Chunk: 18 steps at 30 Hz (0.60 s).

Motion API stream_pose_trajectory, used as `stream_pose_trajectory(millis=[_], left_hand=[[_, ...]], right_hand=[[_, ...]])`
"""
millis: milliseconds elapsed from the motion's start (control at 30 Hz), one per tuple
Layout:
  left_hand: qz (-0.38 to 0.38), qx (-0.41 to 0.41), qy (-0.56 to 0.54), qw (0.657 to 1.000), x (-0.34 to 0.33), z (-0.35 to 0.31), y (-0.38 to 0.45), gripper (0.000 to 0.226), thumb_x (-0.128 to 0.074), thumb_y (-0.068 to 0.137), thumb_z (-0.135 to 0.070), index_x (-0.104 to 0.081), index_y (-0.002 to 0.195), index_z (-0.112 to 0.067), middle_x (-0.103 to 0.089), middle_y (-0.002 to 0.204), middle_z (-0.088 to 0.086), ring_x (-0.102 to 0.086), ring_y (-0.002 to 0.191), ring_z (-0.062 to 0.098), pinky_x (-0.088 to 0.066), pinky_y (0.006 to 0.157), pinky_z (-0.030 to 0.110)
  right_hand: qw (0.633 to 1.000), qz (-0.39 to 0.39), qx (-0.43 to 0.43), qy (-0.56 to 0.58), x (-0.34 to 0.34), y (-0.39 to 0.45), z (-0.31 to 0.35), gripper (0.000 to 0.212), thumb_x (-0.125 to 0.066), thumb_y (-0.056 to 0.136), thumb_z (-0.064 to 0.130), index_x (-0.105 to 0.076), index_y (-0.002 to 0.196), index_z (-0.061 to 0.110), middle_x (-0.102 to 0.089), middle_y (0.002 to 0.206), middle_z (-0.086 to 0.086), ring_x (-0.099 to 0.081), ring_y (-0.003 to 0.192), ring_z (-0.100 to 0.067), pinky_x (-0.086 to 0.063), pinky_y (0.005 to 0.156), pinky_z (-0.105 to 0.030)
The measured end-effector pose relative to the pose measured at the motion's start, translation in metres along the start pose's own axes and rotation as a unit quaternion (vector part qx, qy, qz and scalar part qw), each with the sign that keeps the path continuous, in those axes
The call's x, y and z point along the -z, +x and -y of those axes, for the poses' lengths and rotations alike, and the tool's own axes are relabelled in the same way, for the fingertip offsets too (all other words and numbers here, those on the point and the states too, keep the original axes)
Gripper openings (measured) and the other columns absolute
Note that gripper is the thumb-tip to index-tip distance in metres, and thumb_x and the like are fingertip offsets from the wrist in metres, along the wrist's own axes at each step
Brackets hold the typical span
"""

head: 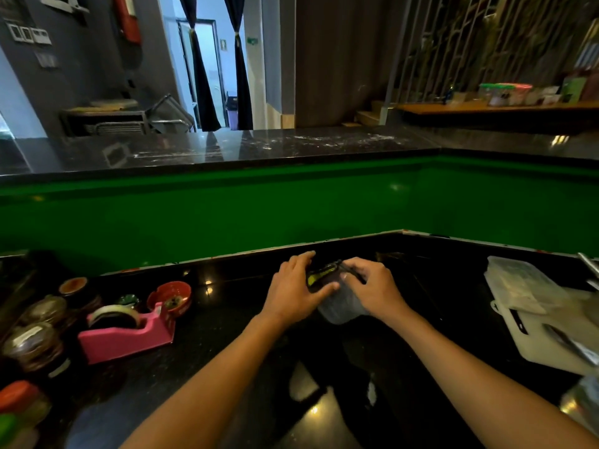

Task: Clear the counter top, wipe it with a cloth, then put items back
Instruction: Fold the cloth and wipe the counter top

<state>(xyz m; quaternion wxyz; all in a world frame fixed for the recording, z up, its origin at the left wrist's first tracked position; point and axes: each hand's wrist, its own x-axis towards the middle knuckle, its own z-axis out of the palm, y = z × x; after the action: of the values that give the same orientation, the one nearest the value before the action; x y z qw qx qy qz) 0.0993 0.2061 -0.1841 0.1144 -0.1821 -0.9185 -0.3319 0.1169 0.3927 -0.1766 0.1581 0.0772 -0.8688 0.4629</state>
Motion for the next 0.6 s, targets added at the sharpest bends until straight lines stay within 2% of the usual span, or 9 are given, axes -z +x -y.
stream_pose_trajectory(millis=[67, 100, 133, 200, 267, 367, 500, 600], left_hand=[[0.033, -0.067, 0.046, 0.996, 0.003, 0.006, 0.0, 0.095, -0.061, 0.07, -0.072, -0.035, 0.147, -0.024, -0.045, 0.145, -0.002, -0.039, 0.133, 0.016, -0.033, 0.111, 0.039], [0.063, -0.074, 0.046, 0.994, 0.003, 0.011, 0.002, 0.089, -0.065, 0.07, -0.067, -0.04, 0.144, -0.025, -0.048, 0.143, -0.003, -0.041, 0.132, 0.015, -0.033, 0.111, 0.039], [0.093, -0.066, 0.033, 0.993, 0.005, 0.011, 0.004, 0.073, -0.07, 0.072, -0.059, -0.05, 0.134, -0.027, -0.057, 0.132, -0.003, -0.049, 0.125, 0.016, -0.037, 0.106, 0.039], [0.142, -0.012, -0.054, 0.988, 0.006, 0.016, 0.005, 0.031, -0.075, 0.079, -0.041, -0.062, 0.102, -0.024, -0.066, 0.094, -0.003, -0.064, 0.094, 0.017, -0.048, 0.081, 0.035], [0.159, 0.024, -0.157, 0.974, 0.008, 0.019, 0.004, 0.015, -0.075, 0.084, -0.028, -0.065, 0.09, -0.018, -0.063, 0.078, -0.004, -0.061, 0.072, 0.01, -0.05, 0.066, 0.032], [0.118, 0.024, -0.235, 0.965, 0.01, 0.016, 0.01, 0.013, -0.074, 0.085, -0.017, -0.068, 0.094, -0.01, -0.064, 0.082, 0.0, -0.059, 0.076, 0.008, -0.05, 0.07, 0.031], [0.057, 0.038, -0.323, 0.944, 0.007, -0.003, 0.034, 0.008, -0.075, 0.082, -0.008, -0.07, 0.087, -0.011, -0.067, 0.079, -0.003, -0.06, 0.074, 0.003, -0.046, 0.069, 0.019], [0.018, 0.053, -0.363, 0.93, 0.01, -0.032, 0.059, 0.007, -0.075, 0.082, -0.006, -0.069, 0.086, -0.008, -0.069, 0.078, -0.002, -0.061, 0.073, 0.003, -0.047, 0.068, 0.019]], right_hand=[[1.0, 0.014, 0.001, 0.018, 0.006, 0.0, 0.005, 0.017, -0.066, 0.088, 0.006, -0.065, 0.089, 0.023, -0.066, 0.086, 0.019, -0.06, 0.083, 0.016, -0.046, 0.077, -0.007], [0.999, 0.021, 0.004, 0.025, 0.009, 0.0, 0.008, 0.021, -0.065, 0.089, 0.005, -0.064, 0.087, 0.026, -0.067, 0.082, 0.02, -0.061, 0.083, 0.016, -0.046, 0.076, -0.007], [0.999, 0.028, 0.006, 0.035, 0.013, 0.001, 0.009, 0.025, -0.065, 0.089, 0.005, -0.064, 0.085, 0.029, -0.068, 0.079, 0.018, -0.062, 0.083, 0.013, -0.046, 0.075, -0.009], [0.998, 0.031, 0.009, 0.047, 0.024, 0.0, 0.009, 0.027, -0.064, 0.09, 0.006, -0.065, 0.086, 0.033, -0.072, 0.081, 0.017, -0.066, 0.083, 0.005, -0.049, 0.074, -0.013], [0.999, 0.023, 0.008, 0.04, 0.036, -0.002, 0.006, 0.027, -0.063, 0.091, 0.007, -0.066, 0.087, 0.034, -0.072, 0.086, 0.019, -0.067, 0.085, 0.002, -0.051, 0.075, -0.017], [1.0, 0.007, -0.008, 0.028, 0.053, -0.005, -0.005, 0.02, -0.062, 0.092, 0.013, -0.068, 0.091, 0.032, -0.072, 0.089, 0.013, -0.067, 0.09, -0.001, -0.053, 0.078, -0.022], [0.999, -0.027, -0.04, -0.001, 0.076, 0.002, -0.019, 0.013, -0.062, 0.093, 0.016, -0.068, 0.096, 0.028, -0.069, 0.092, 0.009, -0.063, 0.089, 0.001, -0.05, 0.078, -0.022], [0.998, -0.042, -0.027, 0.033, 0.093, 0.019, -0.016, 0.009, -0.066, 0.09, 0.021, -0.067, 0.096, 0.027, -0.069, 0.091, 0.007, -0.063, 0.086, 0.0, -0.05, 0.076, -0.022]])
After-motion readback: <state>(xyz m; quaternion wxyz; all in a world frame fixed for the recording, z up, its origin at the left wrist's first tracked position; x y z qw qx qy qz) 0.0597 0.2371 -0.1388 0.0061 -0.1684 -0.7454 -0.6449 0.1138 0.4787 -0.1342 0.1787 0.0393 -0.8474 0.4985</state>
